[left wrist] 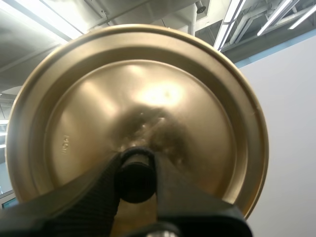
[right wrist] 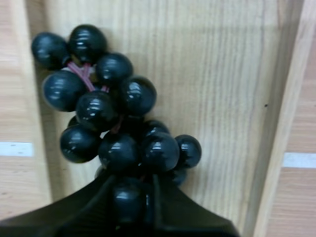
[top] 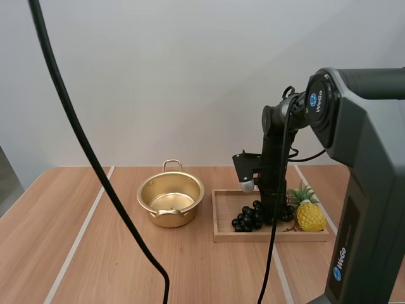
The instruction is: Open the pot, put the grape inside, and close it
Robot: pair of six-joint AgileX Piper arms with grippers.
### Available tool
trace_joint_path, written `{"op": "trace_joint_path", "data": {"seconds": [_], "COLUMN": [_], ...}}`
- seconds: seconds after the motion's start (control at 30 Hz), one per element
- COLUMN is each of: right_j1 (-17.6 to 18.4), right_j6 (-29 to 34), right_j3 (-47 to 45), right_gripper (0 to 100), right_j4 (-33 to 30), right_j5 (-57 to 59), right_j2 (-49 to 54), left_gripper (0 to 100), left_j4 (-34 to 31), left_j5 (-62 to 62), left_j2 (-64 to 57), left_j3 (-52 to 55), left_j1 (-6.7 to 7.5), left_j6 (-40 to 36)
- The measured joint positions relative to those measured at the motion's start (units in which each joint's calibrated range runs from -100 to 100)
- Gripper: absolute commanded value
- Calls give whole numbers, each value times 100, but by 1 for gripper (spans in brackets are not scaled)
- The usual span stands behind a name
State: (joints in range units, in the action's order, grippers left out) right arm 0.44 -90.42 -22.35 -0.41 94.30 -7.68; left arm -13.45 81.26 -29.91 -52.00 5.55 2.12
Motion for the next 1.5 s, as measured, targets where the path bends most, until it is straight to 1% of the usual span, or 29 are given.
{"op": "trace_joint_path", "data": {"seconds": [0.1, 0.33, 0.53, 0.7, 0.77, 0.87, 1.07, 1.27, 1.5], "right_j1": [0, 0, 0, 0, 0, 0, 9, 266, 850], "right_j6": [102, 160, -36, -227, -297, -332, -332, -180, 139], "right_j3": [-16, -30, -30, -41, -26, 259, 1168, 1847, 1946], "right_gripper": [0, 0, 0, 0, 0, 0, 0, 0, 0], "right_j4": [131, 638, 684, 609, 685, 970, 1893, 2362, 2492], "right_j5": [100, 68, -192, -285, -377, -342, 8, 337, 436], "right_j2": [328, 1647, 2392, 2817, 2918, 2984, 2998, 2998, 2863], "left_gripper": [0, 0, 0, 0, 0, 0, 0, 0, 0], "left_j4": [0, 0, 0, 0, 0, 0, 0, 0, 0], "left_j5": [0, 0, 0, 0, 0, 0, 0, 0, 0], "left_j2": [0, 0, 0, 0, 0, 0, 0, 0, 0], "left_j3": [0, 0, 0, 0, 0, 0, 0, 0, 0], "left_j1": [0, 0, 0, 0, 0, 0, 0, 0, 0], "left_j6": [0, 0, 0, 0, 0, 0, 0, 0, -9]}}
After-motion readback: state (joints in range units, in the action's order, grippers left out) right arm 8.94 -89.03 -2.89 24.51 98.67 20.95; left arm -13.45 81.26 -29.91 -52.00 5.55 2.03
